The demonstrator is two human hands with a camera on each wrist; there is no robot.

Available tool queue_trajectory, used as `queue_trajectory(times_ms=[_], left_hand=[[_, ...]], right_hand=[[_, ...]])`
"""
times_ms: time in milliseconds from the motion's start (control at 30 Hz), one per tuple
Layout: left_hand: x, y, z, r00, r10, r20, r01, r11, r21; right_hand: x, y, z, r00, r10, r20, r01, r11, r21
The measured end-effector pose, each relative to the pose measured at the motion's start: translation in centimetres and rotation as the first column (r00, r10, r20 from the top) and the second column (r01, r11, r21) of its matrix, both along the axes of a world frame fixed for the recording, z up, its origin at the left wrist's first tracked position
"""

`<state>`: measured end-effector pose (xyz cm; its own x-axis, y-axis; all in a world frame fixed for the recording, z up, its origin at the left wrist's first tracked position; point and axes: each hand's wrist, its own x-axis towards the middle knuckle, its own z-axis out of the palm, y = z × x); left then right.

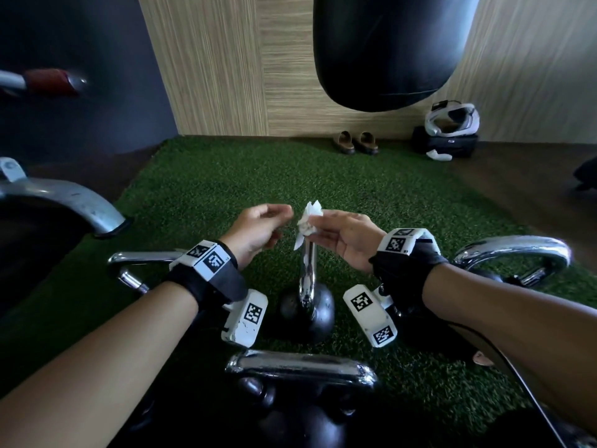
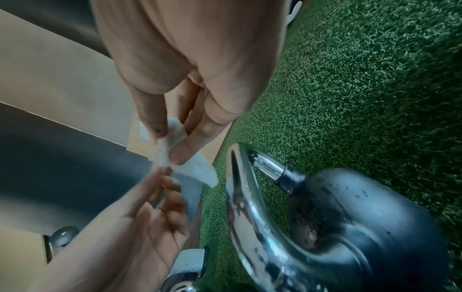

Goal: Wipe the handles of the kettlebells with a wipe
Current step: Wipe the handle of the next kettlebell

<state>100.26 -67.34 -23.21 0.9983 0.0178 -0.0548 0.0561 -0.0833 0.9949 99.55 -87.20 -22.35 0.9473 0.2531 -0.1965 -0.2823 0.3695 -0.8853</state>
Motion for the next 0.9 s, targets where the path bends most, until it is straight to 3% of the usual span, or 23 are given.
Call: queue_trajectory(times_ms=[67, 100, 167, 200, 233, 300, 333, 367, 433, 500, 600, 700, 767, 900], left_hand=[[0.4, 0.5, -0.7, 0.995, -0.053, -0.088, 0.073, 0.968, 0.239], [0.6, 0.8, -1.5, 0.985, -0.114, -0.13, 0.16, 0.883, 0.441], [0.7, 1.4, -4.0, 0.923, -0.267, -0.276, 0.382, 0.567, 0.729], [0.8, 1.6, -5.6, 0.879, -0.337, -0.338, 0.464, 0.432, 0.773], [0.8, 1.6, -7.3, 0.832, -0.413, -0.372, 0.52, 0.343, 0.782], [0.4, 1.1, -10.4, 0.765, -0.528, -0.369, 0.551, 0.239, 0.799], [0.0, 0.5, -11.3, 0.753, -0.566, -0.336, 0.532, 0.225, 0.816], [-0.4, -0.1, -12.2, 0.755, -0.589, -0.29, 0.515, 0.257, 0.818], [-1.5, -1.7, -12.7, 0.769, -0.617, -0.168, 0.51, 0.434, 0.743], [-2.1, -2.7, -13.1, 0.774, -0.633, -0.006, 0.459, 0.554, 0.694], [-2.2, -2.6, -13.8, 0.79, -0.598, 0.132, 0.392, 0.659, 0.642], [-1.9, -1.4, -14.6, 0.808, -0.562, 0.176, 0.41, 0.752, 0.517], [-1.6, -0.7, -15.0, 0.81, -0.556, 0.184, 0.425, 0.774, 0.47], [-1.0, -0.6, -15.5, 0.821, -0.562, 0.096, 0.441, 0.732, 0.519]], right_hand=[[0.9, -0.7, -0.6, 0.991, -0.136, 0.005, 0.136, 0.988, -0.071], [1.5, -1.2, -1.2, 0.982, -0.187, 0.012, 0.187, 0.972, -0.145], [2.9, -2.1, -3.1, 0.975, -0.221, 0.031, 0.219, 0.921, -0.323], [3.4, -2.4, -4.2, 0.975, -0.22, 0.028, 0.213, 0.896, -0.389], [3.9, -2.6, -5.2, 0.979, -0.206, 0.004, 0.188, 0.885, -0.426], [4.3, -2.5, -6.5, 0.978, -0.204, -0.035, 0.166, 0.875, -0.455], [4.1, -2.3, -6.8, 0.972, -0.225, -0.063, 0.172, 0.872, -0.459], [3.9, -2.0, -7.1, 0.963, -0.251, -0.094, 0.185, 0.875, -0.448], [3.8, -1.4, -8.0, 0.956, -0.268, -0.123, 0.19, 0.877, -0.442], [3.5, -0.7, -8.8, 0.961, -0.252, -0.118, 0.175, 0.876, -0.449], [3.5, 0.3, -10.7, 0.968, -0.238, -0.074, 0.173, 0.854, -0.49], [4.2, 1.2, -12.6, 0.977, -0.213, 0.029, 0.187, 0.775, -0.603], [5.2, 1.0, -13.6, 0.984, -0.18, 0.02, 0.146, 0.723, -0.675], [5.3, 1.0, -11.2, 0.989, -0.145, -0.003, 0.101, 0.705, -0.702]])
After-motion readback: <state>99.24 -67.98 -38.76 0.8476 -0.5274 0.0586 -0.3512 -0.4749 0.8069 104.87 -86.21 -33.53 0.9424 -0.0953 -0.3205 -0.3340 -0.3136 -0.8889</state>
